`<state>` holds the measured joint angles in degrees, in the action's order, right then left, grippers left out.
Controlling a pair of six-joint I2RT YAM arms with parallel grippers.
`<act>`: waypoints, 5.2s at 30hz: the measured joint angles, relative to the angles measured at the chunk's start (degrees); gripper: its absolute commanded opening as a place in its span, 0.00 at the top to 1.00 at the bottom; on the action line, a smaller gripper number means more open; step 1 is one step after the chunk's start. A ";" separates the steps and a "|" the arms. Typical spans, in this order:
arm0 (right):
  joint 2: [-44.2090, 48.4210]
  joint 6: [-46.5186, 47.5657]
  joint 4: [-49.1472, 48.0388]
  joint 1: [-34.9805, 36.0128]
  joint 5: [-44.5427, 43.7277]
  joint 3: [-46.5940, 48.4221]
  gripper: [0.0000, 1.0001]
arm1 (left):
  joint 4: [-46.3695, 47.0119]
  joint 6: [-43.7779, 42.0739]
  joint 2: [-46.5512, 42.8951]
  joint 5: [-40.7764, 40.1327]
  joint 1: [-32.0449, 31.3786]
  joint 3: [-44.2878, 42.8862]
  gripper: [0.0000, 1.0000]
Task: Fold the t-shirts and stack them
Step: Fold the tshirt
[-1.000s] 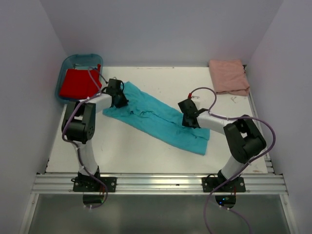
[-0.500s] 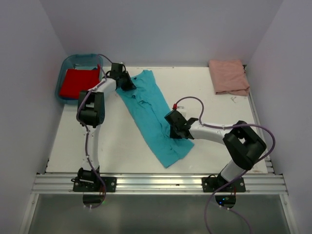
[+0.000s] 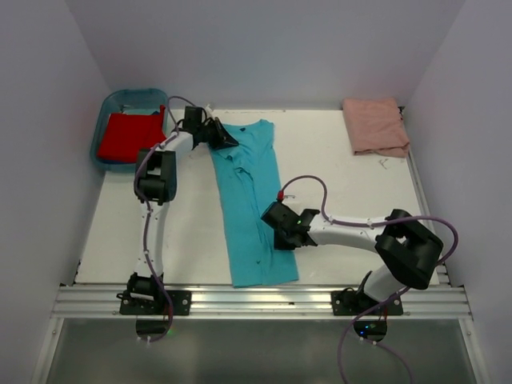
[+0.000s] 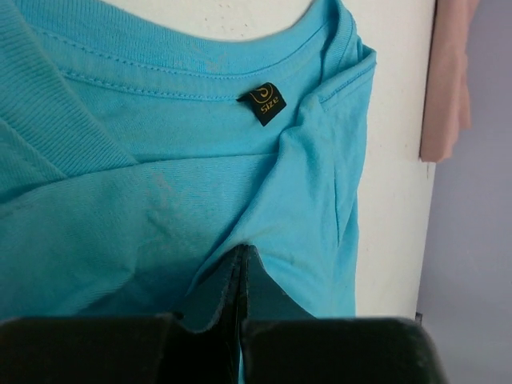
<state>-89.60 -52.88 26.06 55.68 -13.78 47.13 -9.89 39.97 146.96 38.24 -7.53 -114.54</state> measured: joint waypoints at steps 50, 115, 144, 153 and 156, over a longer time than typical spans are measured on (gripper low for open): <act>13.53 10.51 14.64 -8.87 -16.70 14.58 0.29 | 9.68 -6.84 -29.31 -14.91 -1.36 39.82 0.61; 13.05 12.04 13.70 -10.01 -16.76 11.96 0.29 | 18.43 -2.45 -22.12 -10.78 -2.21 36.37 0.85; 12.70 12.04 13.29 -10.49 -16.79 11.58 0.29 | 17.92 -3.02 -21.75 -10.12 -2.25 27.80 1.00; 12.70 12.11 13.31 -10.78 -16.83 11.43 0.29 | 15.41 -4.44 -16.11 -11.06 -2.29 18.36 0.47; 12.70 12.20 13.31 -10.84 -16.83 11.37 0.28 | 13.97 -4.17 -15.72 -11.89 -2.29 18.84 0.37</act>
<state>-76.90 -40.69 39.38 44.84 -30.61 58.50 4.08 35.79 131.24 26.35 -9.82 -95.70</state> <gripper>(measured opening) 0.713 0.560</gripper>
